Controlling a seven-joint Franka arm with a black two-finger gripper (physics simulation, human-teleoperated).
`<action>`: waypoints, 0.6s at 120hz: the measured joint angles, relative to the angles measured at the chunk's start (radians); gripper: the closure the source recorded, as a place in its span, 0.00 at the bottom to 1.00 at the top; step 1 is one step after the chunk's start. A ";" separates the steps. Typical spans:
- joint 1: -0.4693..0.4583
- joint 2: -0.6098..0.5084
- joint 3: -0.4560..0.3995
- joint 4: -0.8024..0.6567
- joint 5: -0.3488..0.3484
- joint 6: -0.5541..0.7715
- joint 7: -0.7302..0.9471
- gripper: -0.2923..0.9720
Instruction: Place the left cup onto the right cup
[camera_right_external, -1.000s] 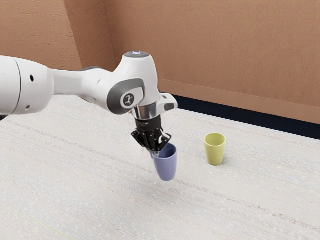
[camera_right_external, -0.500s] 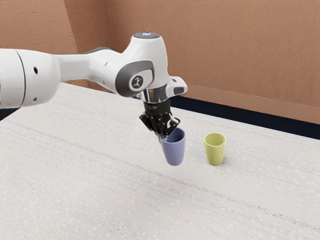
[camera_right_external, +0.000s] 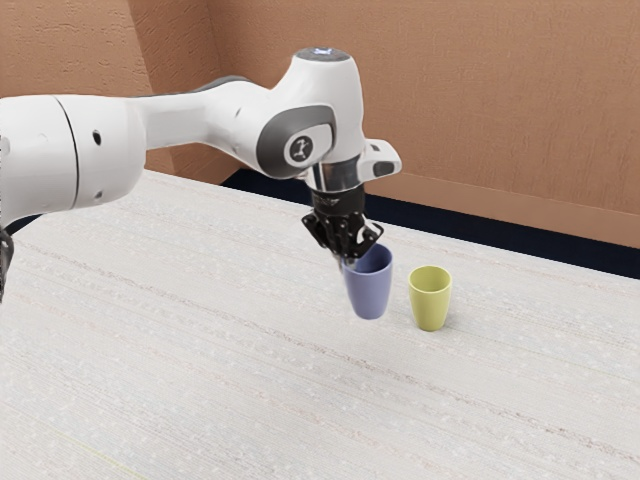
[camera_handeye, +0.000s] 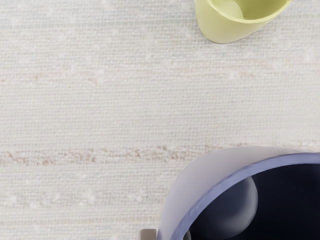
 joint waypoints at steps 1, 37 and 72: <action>0.000 0.002 0.000 0.003 0.000 -0.001 0.000 0.85; 0.000 0.069 -0.014 0.114 0.013 -0.038 0.002 0.85; 0.001 0.144 -0.016 0.239 0.031 -0.085 0.005 0.85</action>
